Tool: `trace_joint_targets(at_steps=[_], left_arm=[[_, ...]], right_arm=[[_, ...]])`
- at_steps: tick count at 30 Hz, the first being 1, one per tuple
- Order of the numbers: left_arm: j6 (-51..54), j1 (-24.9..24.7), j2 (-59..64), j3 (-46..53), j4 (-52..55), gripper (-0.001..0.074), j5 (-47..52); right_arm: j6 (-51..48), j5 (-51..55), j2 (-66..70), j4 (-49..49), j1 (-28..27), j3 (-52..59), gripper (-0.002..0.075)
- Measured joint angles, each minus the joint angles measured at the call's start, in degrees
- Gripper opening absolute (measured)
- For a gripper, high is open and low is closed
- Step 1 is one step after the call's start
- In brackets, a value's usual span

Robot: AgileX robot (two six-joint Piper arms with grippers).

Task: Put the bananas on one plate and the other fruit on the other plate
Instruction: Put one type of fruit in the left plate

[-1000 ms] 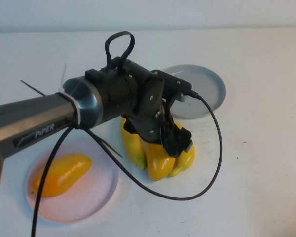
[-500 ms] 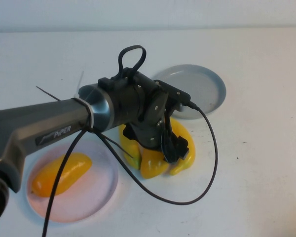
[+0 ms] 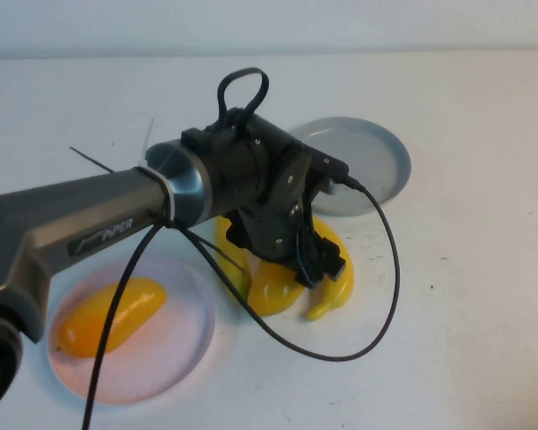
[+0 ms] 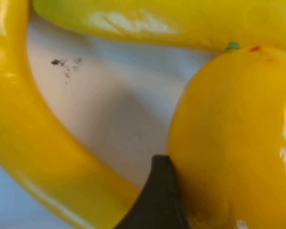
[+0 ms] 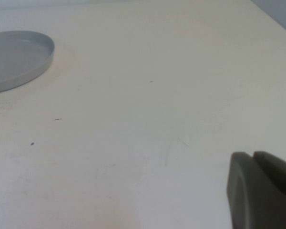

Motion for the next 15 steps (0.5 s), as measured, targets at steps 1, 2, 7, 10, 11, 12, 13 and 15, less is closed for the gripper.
trace_joint_targets(at_steps=[1,2,7,10,11,12,13,15], left_arm=[[0.1,0.0,0.0,-1.6,-0.1,0.0554,2.3],[0.1,0.0,0.0,-3.6,-0.3,0.0554,4.8],[0.7,0.0,-0.7,-12.5,-0.4,0.0554,18.0],[1.7,0.0,-2.5,-14.0,-0.4,0.0554,20.6],[1.9,0.0,-2.9,-14.0,-0.5,0.0554,21.0],[1.9,0.0,-3.8,-13.3,-0.6,0.0554,21.1],[2.0,0.0,-4.8,-12.5,-0.6,0.0554,21.4],[2.0,0.0,-7.0,-10.5,-0.5,0.0554,21.5]], right_arm=[[0.0,0.0,0.0,0.0,0.0,0.0,-0.0017],[0.0,0.0,0.0,0.0,0.0,0.0,-0.0017],[0.0,0.0,0.0,0.0,0.0,0.0,-0.0017],[0.0,0.0,0.0,0.0,0.0,0.0,-0.0017],[0.0,0.0,0.0,0.0,0.0,0.0,-0.0017],[0.0,0.0,0.0,0.0,0.0,0.0,-0.0017],[0.0,0.0,0.0,0.0,0.0,0.0,-0.0017],[0.0,0.0,0.0,0.0,0.0,0.0,-0.0017]])
